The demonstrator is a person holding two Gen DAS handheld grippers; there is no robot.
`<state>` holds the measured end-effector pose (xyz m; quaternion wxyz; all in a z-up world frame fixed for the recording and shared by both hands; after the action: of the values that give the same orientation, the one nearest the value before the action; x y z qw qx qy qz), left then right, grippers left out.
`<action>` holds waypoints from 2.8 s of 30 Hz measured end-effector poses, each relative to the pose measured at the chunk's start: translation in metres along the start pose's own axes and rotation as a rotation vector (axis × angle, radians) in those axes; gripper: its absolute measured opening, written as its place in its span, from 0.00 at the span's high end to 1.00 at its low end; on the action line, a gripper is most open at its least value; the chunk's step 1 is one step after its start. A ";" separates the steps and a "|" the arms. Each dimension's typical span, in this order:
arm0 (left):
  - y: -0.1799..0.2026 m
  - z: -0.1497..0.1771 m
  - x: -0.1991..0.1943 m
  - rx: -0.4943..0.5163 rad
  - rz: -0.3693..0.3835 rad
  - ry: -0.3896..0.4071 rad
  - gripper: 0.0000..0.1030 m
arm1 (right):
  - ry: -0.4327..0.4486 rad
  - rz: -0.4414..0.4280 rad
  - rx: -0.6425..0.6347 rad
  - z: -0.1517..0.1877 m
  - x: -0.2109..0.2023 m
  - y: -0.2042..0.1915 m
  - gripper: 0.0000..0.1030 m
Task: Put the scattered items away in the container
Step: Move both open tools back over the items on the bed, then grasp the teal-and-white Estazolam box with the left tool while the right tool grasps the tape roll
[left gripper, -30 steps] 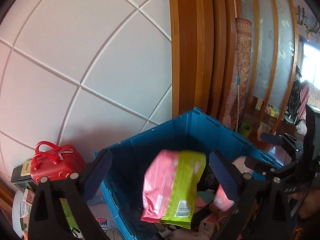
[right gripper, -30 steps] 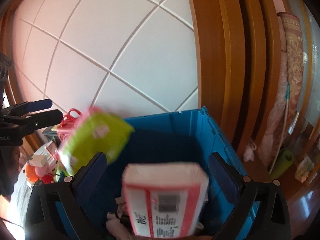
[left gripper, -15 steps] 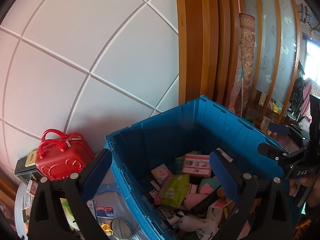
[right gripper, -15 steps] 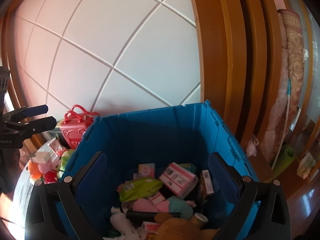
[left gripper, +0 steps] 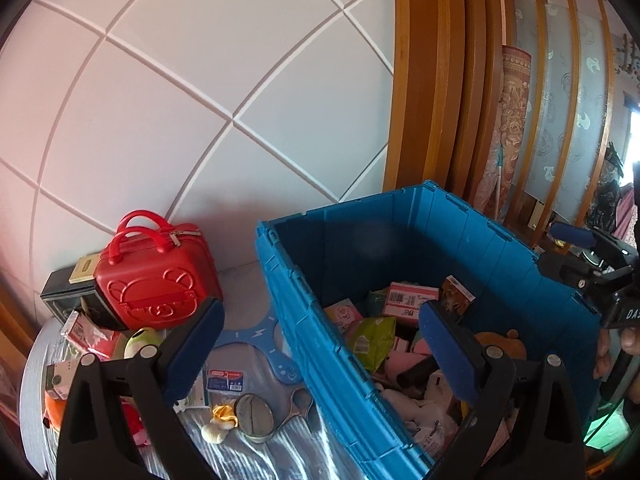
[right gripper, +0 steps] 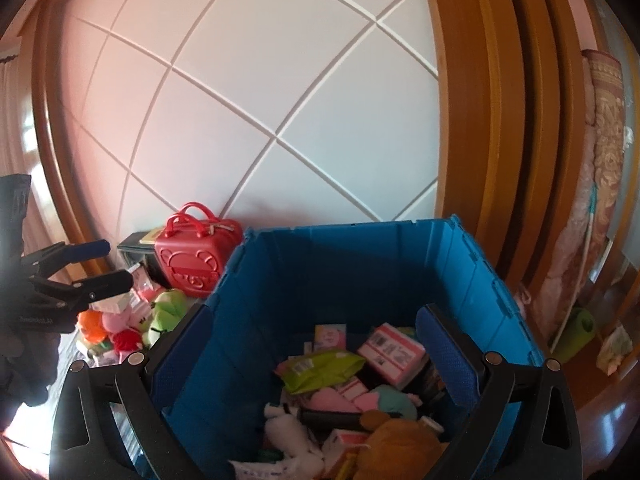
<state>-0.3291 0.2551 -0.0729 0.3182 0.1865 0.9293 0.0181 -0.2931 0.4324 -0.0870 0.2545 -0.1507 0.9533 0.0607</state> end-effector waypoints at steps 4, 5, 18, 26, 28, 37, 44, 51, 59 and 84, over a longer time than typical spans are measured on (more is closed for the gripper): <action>-0.041 0.027 -0.014 -0.049 -0.028 -0.021 0.04 | 0.000 -0.022 -0.038 -0.008 -0.003 -0.037 0.00; -0.051 0.034 -0.018 -0.057 -0.042 -0.024 0.04 | -0.003 -0.028 -0.044 -0.009 -0.003 -0.045 0.00; -0.231 0.146 -0.061 -0.233 -0.232 -0.154 0.04 | -0.052 -0.148 -0.150 -0.018 0.020 -0.190 0.00; -0.307 0.213 -0.077 -0.284 -0.274 -0.254 0.04 | -0.128 -0.205 -0.187 0.004 0.052 -0.279 0.00; -0.318 0.227 -0.077 -0.276 -0.280 -0.280 0.04 | -0.165 -0.211 -0.187 0.017 0.065 -0.296 0.00; -0.355 0.295 -0.050 -0.301 -0.261 -0.391 0.11 | -0.348 -0.177 -0.155 0.094 0.142 -0.329 0.00; -0.365 0.349 0.002 -0.363 -0.247 -0.470 0.43 | -0.468 -0.149 -0.159 0.157 0.197 -0.331 0.00; -0.364 0.370 0.039 -0.313 -0.299 -0.467 0.50 | -0.542 -0.124 -0.133 0.196 0.239 -0.320 0.00; -0.378 0.369 0.035 -0.355 -0.391 -0.423 0.50 | -0.581 -0.128 -0.121 0.216 0.261 -0.322 0.00; -0.372 0.388 0.061 -0.359 -0.403 -0.442 0.64 | -0.630 -0.065 -0.126 0.249 0.288 -0.304 0.00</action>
<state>-0.2660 -0.1019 -0.4748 0.5368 -0.0604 0.8380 0.0770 -0.3172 0.1184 -0.4588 0.5293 -0.1705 0.8166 0.1550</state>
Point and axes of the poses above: each gripper's, at about its wrist camera, not at the fingertips, and x roughly the way its jaws point, y to its right, z to its underside, the point moved 7 cm from there along x, roughly the way its jaws point, and after that the axes turned 9 degrees about -x, right-handed, at the moved point
